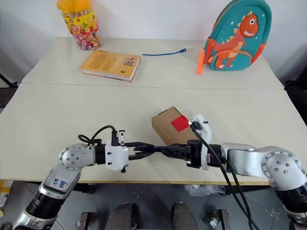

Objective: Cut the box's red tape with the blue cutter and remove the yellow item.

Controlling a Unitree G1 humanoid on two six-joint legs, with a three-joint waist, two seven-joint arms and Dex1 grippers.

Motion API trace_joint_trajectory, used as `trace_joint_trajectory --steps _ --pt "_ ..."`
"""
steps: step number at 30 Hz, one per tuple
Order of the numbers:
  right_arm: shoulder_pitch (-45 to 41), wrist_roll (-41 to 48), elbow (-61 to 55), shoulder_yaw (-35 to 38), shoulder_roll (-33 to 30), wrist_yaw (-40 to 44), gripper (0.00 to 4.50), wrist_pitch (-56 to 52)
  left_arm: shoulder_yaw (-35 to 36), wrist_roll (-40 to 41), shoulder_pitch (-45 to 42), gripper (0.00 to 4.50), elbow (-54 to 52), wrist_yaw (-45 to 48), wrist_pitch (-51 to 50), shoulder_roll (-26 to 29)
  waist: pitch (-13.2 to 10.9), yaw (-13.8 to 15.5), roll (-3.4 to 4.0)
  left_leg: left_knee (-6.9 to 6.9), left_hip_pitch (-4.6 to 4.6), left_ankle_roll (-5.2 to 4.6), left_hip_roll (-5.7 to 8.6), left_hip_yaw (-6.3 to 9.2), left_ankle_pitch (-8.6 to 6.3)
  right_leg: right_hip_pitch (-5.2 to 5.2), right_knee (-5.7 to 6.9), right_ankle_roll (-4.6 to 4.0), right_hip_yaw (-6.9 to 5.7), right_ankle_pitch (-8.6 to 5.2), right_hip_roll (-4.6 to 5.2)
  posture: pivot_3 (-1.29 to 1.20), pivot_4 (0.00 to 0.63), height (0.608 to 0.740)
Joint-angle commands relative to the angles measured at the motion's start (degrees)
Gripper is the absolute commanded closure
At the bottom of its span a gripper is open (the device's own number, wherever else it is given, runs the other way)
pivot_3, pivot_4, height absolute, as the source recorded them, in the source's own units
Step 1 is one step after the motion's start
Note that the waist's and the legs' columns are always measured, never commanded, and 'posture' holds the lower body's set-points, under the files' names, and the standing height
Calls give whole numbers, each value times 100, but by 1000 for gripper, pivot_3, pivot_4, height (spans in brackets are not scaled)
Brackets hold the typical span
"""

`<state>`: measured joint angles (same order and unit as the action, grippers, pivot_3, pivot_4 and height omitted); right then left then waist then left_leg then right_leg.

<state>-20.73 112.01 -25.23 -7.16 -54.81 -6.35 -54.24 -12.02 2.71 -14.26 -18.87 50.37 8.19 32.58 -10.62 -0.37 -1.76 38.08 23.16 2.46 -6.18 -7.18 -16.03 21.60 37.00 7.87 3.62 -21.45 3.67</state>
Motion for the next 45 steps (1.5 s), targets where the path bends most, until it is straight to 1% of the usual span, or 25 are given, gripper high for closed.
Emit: trace_joint_trajectory --steps 1,2,7,9,10,11,12,13,14,15,17,19,22,23,26,27,29,30,32,34,37,40,42,44,45 --pt "-10 40 -45 119 31 30 4110 -29 -13 -6 10 4093 -103 -41 100 11 0 0 0 0 0 0 0 0 0 0 0 0 0 0 0 0 150 740" --pt "2 9 -47 129 39 36 4365 -27 -15 -6 9 4093 -105 -41 103 11 0 1 0 0 0 -1 0 0 -1 0 -1 0 0 0 0 0 150 740" --pt "10 -95 -23 147 91 107 4339 -51 -57 209 -12 4093 -153 93 25 -5 0 0 0 0 1 -2 0 0 -1 0 -1 0 0 0 0 0 150 740" --pt "20 -142 -17 171 100 151 4339 -77 -24 439 -4 3349 -240 161 -93 -36 0 0 0 0 1 -2 0 0 -1 0 -1 0 0 0 0 0 150 740" --pt "21 -167 -18 186 95 179 4339 -94 14 541 -3 3128 -307 145 -267 -47 0 -1 0 0 1 -2 -1 0 -1 0 -1 0 0 0 0 0 150 740" --pt "20 -181 -21 235 62 229 4339 -113 118 866 17 2802 -483 110 -829 -25 0 -1 0 0 1 -1 -1 0 -1 0 -1 0 0 0 0 0 150 740" --pt "19 -187 -38 344 -6 367 4339 -150 355 1561 42 2486 -725 50 -1644 56 -1 -1 0 0 1 -1 -1 0 -1 1 -1 0 0 0 0 0 150 740" --pt "23 -161 -55 456 -81 488 4339 -186 592 2148 64 2475 -908 7 -2393 181 -1 -6 2 0 2 -1 -1 0 -1 1 1 0 0 0 0 0 150 740" --pt "55 -116 -126 712 -117 864 4339 -222 877 2699 119 2475 -1004 115 -3009 443 -2 -14 2 0 4 -1 -4 4 -1 3 1 0 -1 0 0 0 150 740" --pt "150 -21 -149 972 -111 1279 4339 -263 1085 2921 148 2475 -988 193 -3297 629 -2 -29 2 -1 4 0 -6 8 0 6 5 0 -1 0 -3 0 150 740" --pt "408 47 -93 1456 -197 1840 4339 -350 1478 3372 198 2475 -801 277 -3838 948 -3 -41 5 -6 1 1 -8 13 0 6 4 -3 -3 -2 -8 0 150 740" --pt "655 -7 -23 1916 -444 2225 4339 -521 1747 3485 268 2475 -520 448 -4002 1194 -3 -41 5 -7 2 1 -8 12 0 3 1 -4 -9 -2 -10 0 150 740" --pt "1018 -486 248 2703 -897 2633 4339 -704 1897 3320 190 3062 93 424 -3922 1200 -4 -22 6 -7 2 0 -3 8 0 0 -6 -7 -9 -4 -5 0 150 740" --pt "1099 -737 349 2918 -1025 2764 4339 -733 1827 3222 100 3413 247 378 -3889 1140 -4 -5 6 -5 2 0 -2 8 0 0 -8 -7 -9 -4 -5 0 150 740" --pt "1165 -1686 667 3400 -1484 3263 4339 -791 1288 2905 -463 4361 645 261 -3815 713 -4 53 6 -3 2 0 4 7 0 -1 -10 -8 -8 -4 -1 0 150 740" --pt "1116 -1930 753 3448 -1594 3369 4339 -780 1075 2769 -659 4500 790 272 -3803 570 -4 56 6 -2 3 -1 7 8 0 -3 -11 -8 -9 -4 1 0 150 740" --pt "983 -2332 849 3440 -1736 3587 4339 -749 754 2533 -955 4500 1043 364 -3697 354 -3 33 5 -1 4 6 8 6 3 -3 -13 -7 -8 -4 1 0 150 740" --pt "825 -2568 891 3370 -1863 3766 4339 -735 583 2415 -1227 4500 1299 411 -3598 148 -3 25 5 -3 6 11 8 2 6 0 -14 -6 -5 -3 0 0 150 740" --pt "405 -3097 985 3093 -2130 4159 4339 -643 245 2150 -1894 4500 1888 416 -3401 -351 -13 15 22 -4 4 27 6 0 12 2 -14 -5 -2 -3 -3 0 150 740" --pt "-54 -3445 1128 2749 -2205 4309 4339 -666 133 1955 -2332 4500 2348 264 -3314 -735 -14 4 23 -2 9 28 7 -5 13 13 -11 -1 1 -1 -4 0 150 740" --pt "-680 -3808 1337 2317 -2062 4337 4339 -779 105 1750 -2700 4500 2792 88 -3214 -1107 -14 -34 23 -6 9 31 4 -5 14 16 -16 -1 3 -1 -9 0 150 740" --pt "-1516 -4267 1528 1689 -1753 4229 4339 -943 66 1594 -3189 4500 3121 -169 -3351 -1489 -14 -64 23 -8 14 33 5 -5 13 31 -12 -1 12 -1 -9 0 150 740" --pt "-1907 -4564 1626 1391 -1547 4204 4339 -1086 -62 1415 -3333 4500 3198 -113 -3291 -1553 -14 -70 23 1 34 35 6 -7 15 56 2 0 16 -1 -9 0 150 740" --pt "-2176 -4837 1718 1180 -1320 4208 4339 -1173 -165 1280 -3372 4500 3183 -136 -3439 -1573 -14 -70 23 11 76 38 7 -7 17 97 17 1 19 0 -9 0 150 740" --pt "-2269 -4939 1755 1119 -1229 4215 4339 -1208 -206 1232 -3377 4500 3166 -142 -3514 -1572 -14 -80 24 12 82 39 6 -6 17 105 19 1 18 0 -9 0 150 740"
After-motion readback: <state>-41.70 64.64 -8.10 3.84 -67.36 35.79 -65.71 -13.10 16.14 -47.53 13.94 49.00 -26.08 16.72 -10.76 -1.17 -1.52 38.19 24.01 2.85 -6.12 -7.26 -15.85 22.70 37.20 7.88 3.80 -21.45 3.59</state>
